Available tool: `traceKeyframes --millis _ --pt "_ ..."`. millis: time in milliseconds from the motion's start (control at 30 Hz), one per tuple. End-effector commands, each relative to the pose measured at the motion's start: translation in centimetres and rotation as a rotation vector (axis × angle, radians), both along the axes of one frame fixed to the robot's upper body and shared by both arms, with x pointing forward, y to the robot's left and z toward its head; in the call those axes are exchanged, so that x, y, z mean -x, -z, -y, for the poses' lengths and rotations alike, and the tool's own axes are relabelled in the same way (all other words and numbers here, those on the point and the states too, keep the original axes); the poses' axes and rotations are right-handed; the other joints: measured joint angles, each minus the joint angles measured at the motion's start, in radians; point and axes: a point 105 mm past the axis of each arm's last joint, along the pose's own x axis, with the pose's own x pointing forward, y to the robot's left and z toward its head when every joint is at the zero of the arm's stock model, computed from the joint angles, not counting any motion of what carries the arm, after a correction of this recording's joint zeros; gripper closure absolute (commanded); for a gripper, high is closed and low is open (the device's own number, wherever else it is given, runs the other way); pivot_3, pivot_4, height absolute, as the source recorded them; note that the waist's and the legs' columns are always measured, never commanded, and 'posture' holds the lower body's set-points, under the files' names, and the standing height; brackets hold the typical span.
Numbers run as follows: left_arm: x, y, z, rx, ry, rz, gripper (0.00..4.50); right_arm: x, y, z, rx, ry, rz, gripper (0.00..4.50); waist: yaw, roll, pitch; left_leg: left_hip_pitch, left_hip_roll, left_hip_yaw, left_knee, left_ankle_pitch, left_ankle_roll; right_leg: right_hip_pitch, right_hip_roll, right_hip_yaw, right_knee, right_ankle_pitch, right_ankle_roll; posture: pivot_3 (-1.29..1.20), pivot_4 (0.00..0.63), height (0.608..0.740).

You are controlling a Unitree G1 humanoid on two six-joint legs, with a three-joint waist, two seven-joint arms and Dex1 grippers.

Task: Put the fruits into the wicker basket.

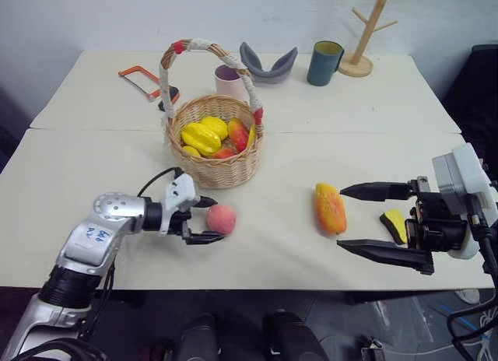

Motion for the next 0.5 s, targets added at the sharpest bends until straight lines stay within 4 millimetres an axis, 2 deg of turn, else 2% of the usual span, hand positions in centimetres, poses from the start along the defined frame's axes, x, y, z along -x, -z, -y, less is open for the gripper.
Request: traceKeyframes --millis 33,67,133,233,300,400,467,500 --pt "-0.9 0.0 0.2 -0.032 -0.009 0.057 0.0 0.1 -0.6 -0.4 0.007 -0.008 0.042 0.04 0.0 0.0 0.0 0.0 0.0 0.0 0.0 0.0 0.0 0.0 0.0 0.0 0.0 0.0 0.0 0.0 0.15 0.74" --pt "-1.0 -0.1 0.3 -0.026 -0.007 0.065 0.31 0.1 -0.7 -0.4 0.005 -0.005 0.045 0.0 -0.001 0.0 0.0 0.0 0.0 0.001 0.0 0.0 -0.001 -0.001 0.0 0.0 0.0 0.0 0.0 0.0 0.15 0.74" --pt "-0.8 -0.3 0.4 -0.007 0.004 0.066 0.6 0.0 -0.6 -0.4 0.001 0.002 0.048 0.0 0.0 0.0 0.0 0.0 0.0 0.001 0.0 0.001 -0.002 -0.001 0.0 0.0 0.0 0.0 0.0 0.0 0.15 0.74" --pt "-0.5 -0.6 0.3 -0.004 0.023 0.063 1.48 0.0 -0.5 -0.4 0.002 0.008 0.046 0.0 0.0 0.0 0.0 0.0 0.0 0.001 0.0 0.001 -0.002 -0.001 0.0 0.0 0.0 0.0 0.0 0.0 0.15 0.74" --pt "0.0 -1.3 0.0 0.023 0.044 0.063 1.81 -0.1 -0.3 -0.3 0.005 0.016 0.044 0.0 0.0 0.0 0.0 0.0 0.0 0.001 0.0 0.001 -0.002 -0.001 0.0 0.0 0.0 0.0 0.0 0.0 0.15 0.74" --pt "1.5 -5.3 -0.2 0.203 0.107 0.037 1.86 -0.3 -0.3 -0.2 -0.003 0.037 0.048 0.0 -0.002 0.0 0.0 -0.001 0.001 0.001 0.0 0.001 -0.002 -0.001 0.0 0.0 0.0 0.0 0.0 0.0 0.15 0.74" --pt "0.6 -8.6 -0.4 0.334 0.055 0.066 1.86 -0.5 -0.3 -0.2 -0.009 0.045 0.053 0.0 -0.001 0.0 0.0 -0.001 0.001 0.001 0.0 0.002 -0.003 -0.001 0.0 0.0 0.001 0.0 0.0 0.0 0.15 0.74" --pt "-0.1 -9.7 -0.6 0.376 0.016 0.077 1.86 -0.6 -0.3 -0.2 -0.011 0.049 0.056 0.0 0.002 0.0 0.0 -0.001 0.001 0.0 0.0 0.002 -0.004 -0.001 0.0 -0.001 0.001 0.0 0.0 0.0 0.15 0.74"
